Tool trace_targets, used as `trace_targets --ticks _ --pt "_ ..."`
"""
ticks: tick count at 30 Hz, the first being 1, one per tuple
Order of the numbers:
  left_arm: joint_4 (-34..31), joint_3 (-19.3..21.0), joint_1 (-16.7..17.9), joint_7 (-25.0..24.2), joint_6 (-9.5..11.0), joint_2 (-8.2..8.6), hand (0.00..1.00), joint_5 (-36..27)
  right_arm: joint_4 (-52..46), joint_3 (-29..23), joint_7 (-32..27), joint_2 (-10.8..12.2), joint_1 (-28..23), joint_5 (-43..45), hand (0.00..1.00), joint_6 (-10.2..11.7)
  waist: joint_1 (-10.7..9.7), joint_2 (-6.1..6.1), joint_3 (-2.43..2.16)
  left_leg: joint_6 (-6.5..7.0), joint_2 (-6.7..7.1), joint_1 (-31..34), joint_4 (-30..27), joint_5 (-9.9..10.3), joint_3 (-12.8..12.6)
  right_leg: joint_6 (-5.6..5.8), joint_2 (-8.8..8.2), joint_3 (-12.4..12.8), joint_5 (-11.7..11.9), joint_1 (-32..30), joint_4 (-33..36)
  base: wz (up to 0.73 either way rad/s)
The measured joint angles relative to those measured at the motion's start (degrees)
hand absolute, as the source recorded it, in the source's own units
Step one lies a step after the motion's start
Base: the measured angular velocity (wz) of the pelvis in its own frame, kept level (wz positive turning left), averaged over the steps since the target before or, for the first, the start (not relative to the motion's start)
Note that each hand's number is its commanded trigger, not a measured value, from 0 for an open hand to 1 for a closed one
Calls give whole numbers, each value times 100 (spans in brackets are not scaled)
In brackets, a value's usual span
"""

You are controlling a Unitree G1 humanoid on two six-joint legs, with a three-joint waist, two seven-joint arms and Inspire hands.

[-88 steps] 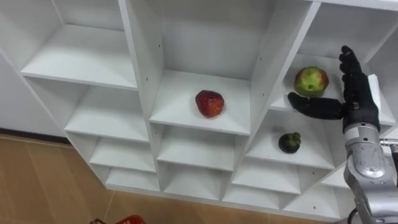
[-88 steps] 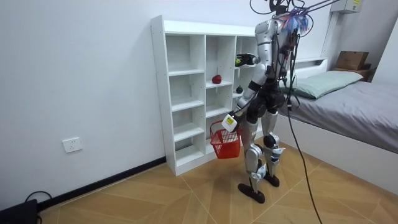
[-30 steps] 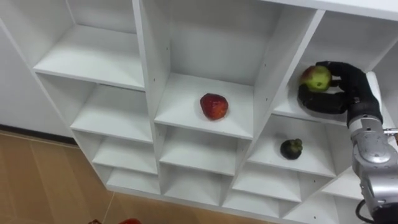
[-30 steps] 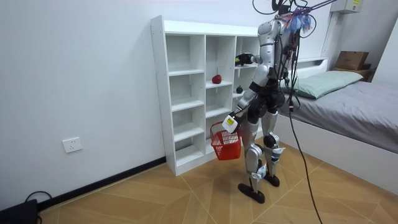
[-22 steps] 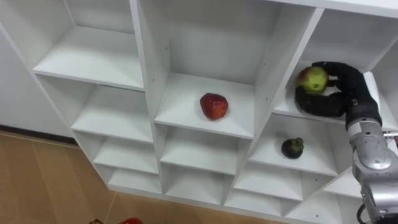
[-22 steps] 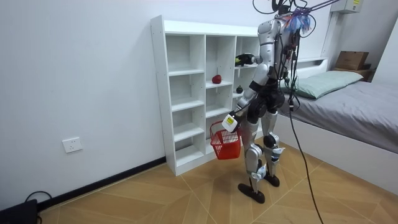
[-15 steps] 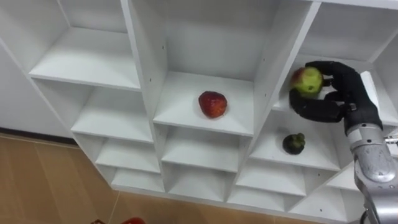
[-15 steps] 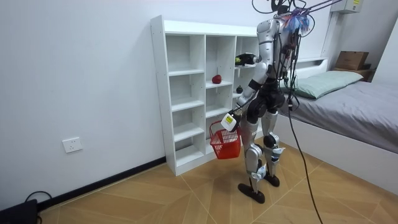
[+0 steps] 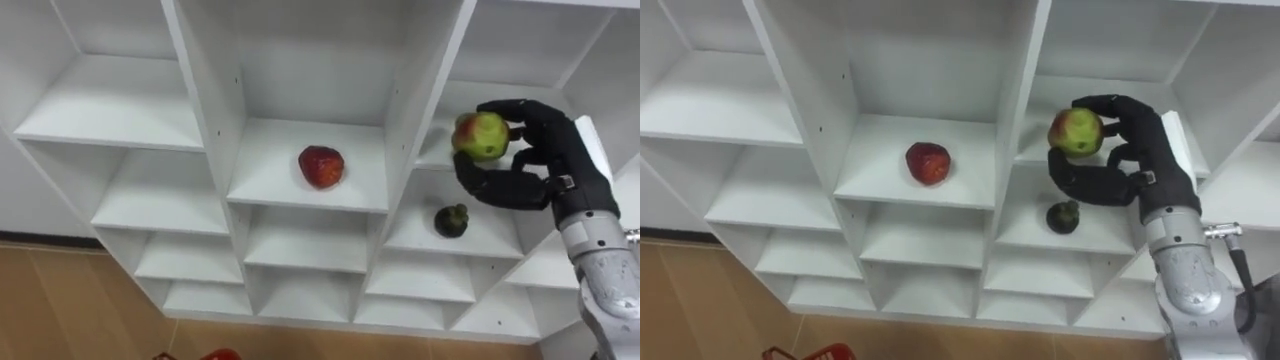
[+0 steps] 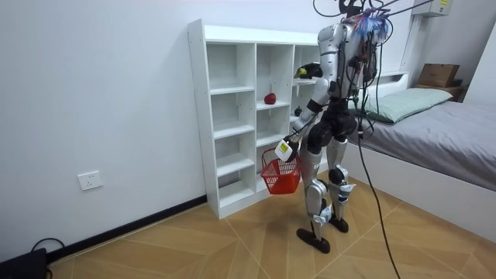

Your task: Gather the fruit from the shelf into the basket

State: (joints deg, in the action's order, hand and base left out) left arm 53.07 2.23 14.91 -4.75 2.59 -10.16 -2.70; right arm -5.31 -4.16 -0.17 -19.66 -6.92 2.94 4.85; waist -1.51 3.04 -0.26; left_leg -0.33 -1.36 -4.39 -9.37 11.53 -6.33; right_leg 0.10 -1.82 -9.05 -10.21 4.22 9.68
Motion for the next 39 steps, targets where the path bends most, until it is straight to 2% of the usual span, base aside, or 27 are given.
trace_targets --ticks 4,10,16,23,29,32,39 --pt "-2 -16 14 28 1 2 100 -1 -492 -12 158 65 -289 66 100 -5 -19 -5 -11 0 -6 -2 1 0 -86 0 10 107 1 -44 2 -10" --pt "-1 -27 -66 150 33 10 100 73 -666 5 395 396 -559 249 100 -4 -39 -42 -31 0 -14 50 10 0 -177 2 8 115 8 -135 35 -4" --pt "4 -194 -131 178 31 1 100 117 -716 138 623 433 -784 366 100 1 -21 -130 -16 4 -46 94 24 4 -318 -11 30 198 21 -238 111 -8" --pt "0 -476 -232 120 35 2 100 99 -713 584 1096 478 -1005 365 100 -82 22 -145 -13 -4 -102 136 27 4 -492 -51 94 396 61 -397 159 -15" --pt "63 -686 -449 -77 165 -13 100 100 -714 819 1664 489 -990 358 100 -83 43 -68 5 -1 -98 190 2 3 -527 -49 86 431 60 -493 204 -4" --pt "80 -695 -490 -142 168 -14 100 100 -713 831 1853 489 -990 344 100 -83 47 -27 30 -2 -98 204 0 3 -521 -48 85 428 60 -508 196 0" --pt "88 -703 -584 -258 168 -80 100 114 -433 921 2143 500 -985 147 100 -106 61 -18 37 -2 -99 280 -17 3 -521 -47 84 420 61 -567 181 0"
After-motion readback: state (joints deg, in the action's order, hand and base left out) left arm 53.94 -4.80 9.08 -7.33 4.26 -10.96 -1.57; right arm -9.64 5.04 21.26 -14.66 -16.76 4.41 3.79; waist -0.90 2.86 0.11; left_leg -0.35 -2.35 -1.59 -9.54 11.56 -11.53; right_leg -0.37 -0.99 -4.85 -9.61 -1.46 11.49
